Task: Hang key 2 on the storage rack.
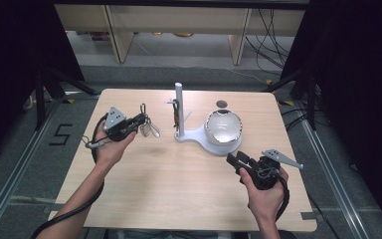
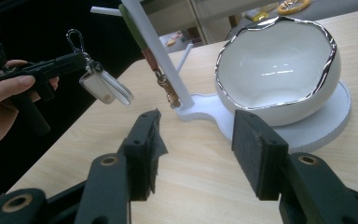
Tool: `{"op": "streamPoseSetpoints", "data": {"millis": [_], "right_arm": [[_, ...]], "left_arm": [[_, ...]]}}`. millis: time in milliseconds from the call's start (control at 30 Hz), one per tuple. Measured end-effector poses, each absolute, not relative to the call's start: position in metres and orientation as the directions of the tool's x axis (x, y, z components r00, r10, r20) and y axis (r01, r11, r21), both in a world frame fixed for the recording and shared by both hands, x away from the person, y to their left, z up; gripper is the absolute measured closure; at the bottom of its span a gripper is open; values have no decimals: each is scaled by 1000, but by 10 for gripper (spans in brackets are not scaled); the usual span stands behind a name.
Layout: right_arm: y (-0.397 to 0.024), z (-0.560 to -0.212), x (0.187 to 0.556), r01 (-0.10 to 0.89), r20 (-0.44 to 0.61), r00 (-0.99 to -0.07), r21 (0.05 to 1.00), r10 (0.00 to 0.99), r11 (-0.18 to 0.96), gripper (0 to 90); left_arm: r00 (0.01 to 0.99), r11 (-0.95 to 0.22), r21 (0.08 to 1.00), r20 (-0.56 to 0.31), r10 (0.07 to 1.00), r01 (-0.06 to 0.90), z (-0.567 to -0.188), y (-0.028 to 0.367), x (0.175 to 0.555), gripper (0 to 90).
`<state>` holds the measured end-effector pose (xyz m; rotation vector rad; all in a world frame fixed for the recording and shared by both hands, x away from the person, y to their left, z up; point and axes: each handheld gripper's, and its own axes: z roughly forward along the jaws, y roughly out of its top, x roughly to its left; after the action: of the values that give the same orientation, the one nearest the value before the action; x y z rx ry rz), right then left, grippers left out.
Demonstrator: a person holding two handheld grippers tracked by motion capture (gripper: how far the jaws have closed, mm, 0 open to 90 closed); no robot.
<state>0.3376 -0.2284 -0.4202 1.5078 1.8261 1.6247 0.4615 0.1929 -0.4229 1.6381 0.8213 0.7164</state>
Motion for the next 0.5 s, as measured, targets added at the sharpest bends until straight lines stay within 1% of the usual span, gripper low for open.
{"op": "streamPoseSetpoints", "data": {"millis": [200,267,367,500], "right_arm": [[-228,-419,337,499,420,-422,848,803,-181,523],[-228,-420,337,511,437,-404,836,804,-198,522],[-230,-421,337,502,413,-412,847,812,-176,522],[-233,-421,337,498,416,-420,849,807,-179,521]], "left_arm": [[563,-143,978,35,825,149,-423,191,469,847],[562,-151,978,44,826,146,-424,190,471,846],[556,-159,977,53,829,144,-423,188,473,846],[549,-169,975,64,833,144,-421,185,479,847]]}}
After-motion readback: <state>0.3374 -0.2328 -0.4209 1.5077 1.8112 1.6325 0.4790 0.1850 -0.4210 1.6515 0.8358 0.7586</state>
